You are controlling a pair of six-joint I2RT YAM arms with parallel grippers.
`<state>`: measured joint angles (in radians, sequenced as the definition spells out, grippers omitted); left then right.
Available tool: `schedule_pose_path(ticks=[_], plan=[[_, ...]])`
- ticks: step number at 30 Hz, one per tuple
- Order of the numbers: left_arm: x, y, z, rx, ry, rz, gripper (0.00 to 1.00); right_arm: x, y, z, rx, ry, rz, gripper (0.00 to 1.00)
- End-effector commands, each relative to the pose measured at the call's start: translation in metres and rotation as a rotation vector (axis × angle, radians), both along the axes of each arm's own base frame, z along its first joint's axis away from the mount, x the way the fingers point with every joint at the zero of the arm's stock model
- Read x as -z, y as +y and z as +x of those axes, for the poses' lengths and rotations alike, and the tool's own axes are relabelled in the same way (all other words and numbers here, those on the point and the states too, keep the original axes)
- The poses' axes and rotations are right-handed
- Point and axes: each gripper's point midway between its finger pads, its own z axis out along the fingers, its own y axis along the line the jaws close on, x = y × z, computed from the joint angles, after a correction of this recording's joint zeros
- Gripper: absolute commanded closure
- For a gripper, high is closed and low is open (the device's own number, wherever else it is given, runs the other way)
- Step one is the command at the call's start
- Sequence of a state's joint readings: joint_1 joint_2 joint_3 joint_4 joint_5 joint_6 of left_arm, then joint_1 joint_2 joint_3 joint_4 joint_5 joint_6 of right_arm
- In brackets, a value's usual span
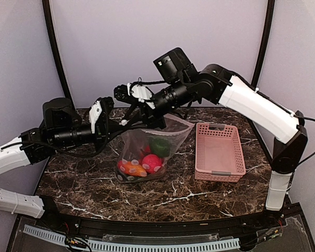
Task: Place the food in the zip-top bag and seal the zipper
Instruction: Zip the zipper on the zipper food storage bag.
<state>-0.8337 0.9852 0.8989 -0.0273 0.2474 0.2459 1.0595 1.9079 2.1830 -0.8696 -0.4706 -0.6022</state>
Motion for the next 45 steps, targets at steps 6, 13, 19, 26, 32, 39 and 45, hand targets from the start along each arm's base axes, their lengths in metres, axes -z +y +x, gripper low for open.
schedule_pose_path(ticks=[6, 13, 19, 26, 32, 39, 45], plan=[[-0.010, 0.007, -0.007, 0.008, -0.038, -0.028, 0.99, 0.001, 0.010, 0.004, 0.009, -0.013, 0.010, 0.75], [-0.008, 0.008, -0.008, 0.010, -0.030, -0.026, 0.99, 0.006, 0.013, 0.006, 0.014, -0.031, 0.001, 0.80], [-0.007, 0.007, -0.010, 0.020, -0.026, -0.024, 0.99, 0.011, 0.017, 0.010, 0.020, -0.051, -0.005, 0.79], [-0.005, 0.007, -0.009, 0.019, -0.031, -0.011, 0.99, 0.010, 0.021, 0.008, 0.010, -0.061, 0.004, 0.89], [-0.003, 0.009, -0.007, 0.002, -0.029, -0.007, 0.99, 0.012, 0.020, 0.011, 0.021, -0.081, -0.007, 1.00], [0.007, 0.029, 0.001, -0.100, -0.076, 0.028, 0.99, 0.020, 0.005, 0.030, 0.098, -0.154, -0.059, 1.00], [0.012, 0.037, 0.001, -0.137, -0.062, 0.024, 0.99, 0.031, -0.018, 0.047, 0.156, -0.142, -0.106, 1.00]])
